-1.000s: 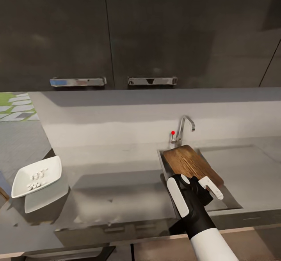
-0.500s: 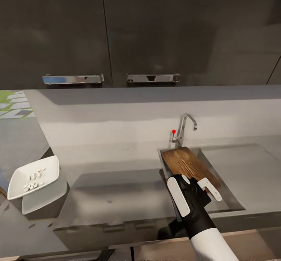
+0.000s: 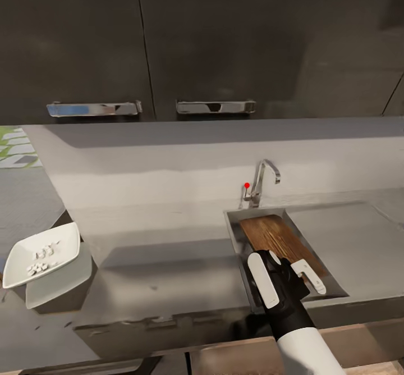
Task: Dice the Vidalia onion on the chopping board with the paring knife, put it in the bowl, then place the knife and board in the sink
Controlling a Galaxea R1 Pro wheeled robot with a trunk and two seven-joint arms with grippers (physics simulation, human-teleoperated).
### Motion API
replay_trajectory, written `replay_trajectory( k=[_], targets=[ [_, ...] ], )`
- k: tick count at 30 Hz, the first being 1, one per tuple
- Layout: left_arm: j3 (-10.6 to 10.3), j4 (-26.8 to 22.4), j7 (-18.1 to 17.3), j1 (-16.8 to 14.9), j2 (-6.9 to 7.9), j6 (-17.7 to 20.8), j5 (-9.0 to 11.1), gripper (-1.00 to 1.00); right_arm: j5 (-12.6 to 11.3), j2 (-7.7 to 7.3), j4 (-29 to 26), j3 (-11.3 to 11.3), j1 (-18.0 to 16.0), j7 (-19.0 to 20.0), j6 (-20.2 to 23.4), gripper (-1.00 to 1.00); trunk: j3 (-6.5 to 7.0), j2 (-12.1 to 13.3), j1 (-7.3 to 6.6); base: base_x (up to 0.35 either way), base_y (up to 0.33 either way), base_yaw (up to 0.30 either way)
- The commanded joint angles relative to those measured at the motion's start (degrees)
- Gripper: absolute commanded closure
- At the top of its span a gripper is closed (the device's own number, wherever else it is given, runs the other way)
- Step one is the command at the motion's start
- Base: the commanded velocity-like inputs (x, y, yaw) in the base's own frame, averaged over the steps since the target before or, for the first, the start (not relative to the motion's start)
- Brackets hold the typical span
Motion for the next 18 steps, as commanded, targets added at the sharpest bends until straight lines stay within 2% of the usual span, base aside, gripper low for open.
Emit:
replay_trajectory(
  k=[1, 8, 13, 18],
  targets=[
    [-0.1, -0.1, -0.3, 0.0, 0.02, 0.0, 0.6, -1.00, -0.2, 0.00, 0.0, 0.0, -0.1, -0.2, 0.2, 1.00, -0.17, -0.1, 0.04, 0.000, 0.000, -0.202],
    [-0.1, -0.1, -0.3, 0.0, 0.02, 0.0, 0.6, -1.00, -0.1, 0.00, -0.1, 0.0, -0.1, -0.2, 0.2, 1.00, -0.40, -0.1, 0.04, 0.000, 0.000, -0.098],
    [-0.1, -0.1, -0.3, 0.0, 0.02, 0.0, 0.6, -1.00, -0.2, 0.00, -0.1, 0.2, -0.1, -0.2, 0.2, 1.00, -0.43, -0.1, 0.04, 0.000, 0.000, 0.003],
    [-0.1, 0.0, -0.3, 0.0, 0.02, 0.0, 0.6, -1.00, -0.2, 0.00, 0.0, 0.3, -0.1, 0.1, 0.2, 1.00, -0.74, -0.1, 0.04, 0.000, 0.000, 0.090]
  ],
)
